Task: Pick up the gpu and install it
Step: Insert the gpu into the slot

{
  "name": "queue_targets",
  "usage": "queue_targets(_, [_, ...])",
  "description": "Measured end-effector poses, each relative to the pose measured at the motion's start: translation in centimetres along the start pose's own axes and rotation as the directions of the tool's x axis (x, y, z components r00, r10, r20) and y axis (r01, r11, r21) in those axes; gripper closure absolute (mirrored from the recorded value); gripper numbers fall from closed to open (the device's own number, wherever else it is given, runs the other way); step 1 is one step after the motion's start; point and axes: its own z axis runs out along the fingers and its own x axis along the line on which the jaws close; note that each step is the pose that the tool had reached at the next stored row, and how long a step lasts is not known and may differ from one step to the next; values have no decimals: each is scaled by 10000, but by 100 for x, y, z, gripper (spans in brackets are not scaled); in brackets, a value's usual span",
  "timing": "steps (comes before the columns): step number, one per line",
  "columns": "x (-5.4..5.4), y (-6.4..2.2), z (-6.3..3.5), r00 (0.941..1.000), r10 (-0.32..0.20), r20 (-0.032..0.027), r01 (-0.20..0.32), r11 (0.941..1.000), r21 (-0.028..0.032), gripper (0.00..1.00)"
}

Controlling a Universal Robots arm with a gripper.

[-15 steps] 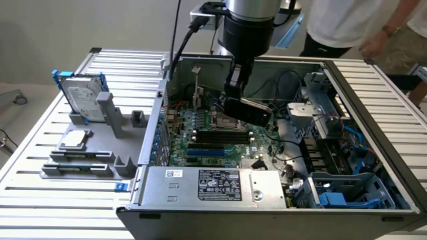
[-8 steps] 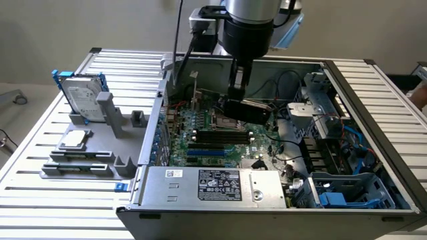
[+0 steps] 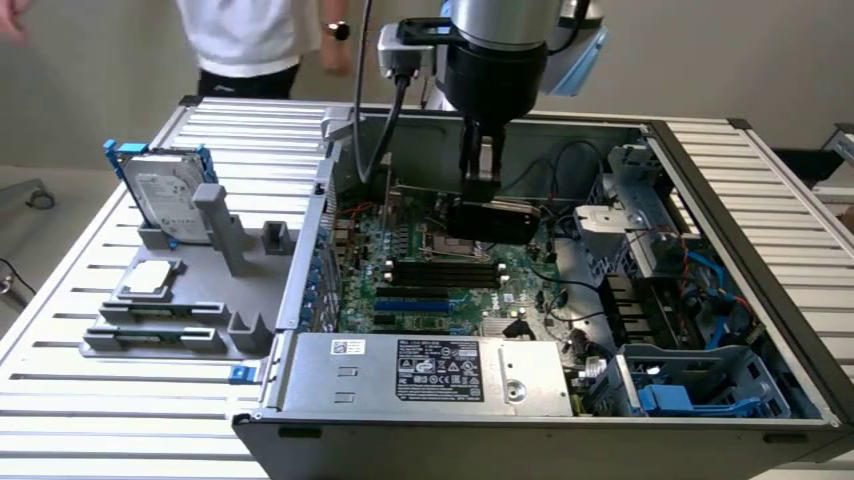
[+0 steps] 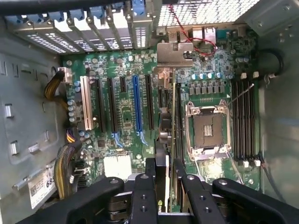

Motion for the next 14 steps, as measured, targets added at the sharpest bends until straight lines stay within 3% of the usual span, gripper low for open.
queue_targets(4, [2, 37, 16, 9994, -340, 1, 340, 9994, 13, 74])
queue_targets(8, [13, 152, 41, 9993, -366, 1, 366, 9992, 130, 74])
queue_targets(14, [89, 311, 60, 9993, -380, 2, 380, 9990, 229, 74])
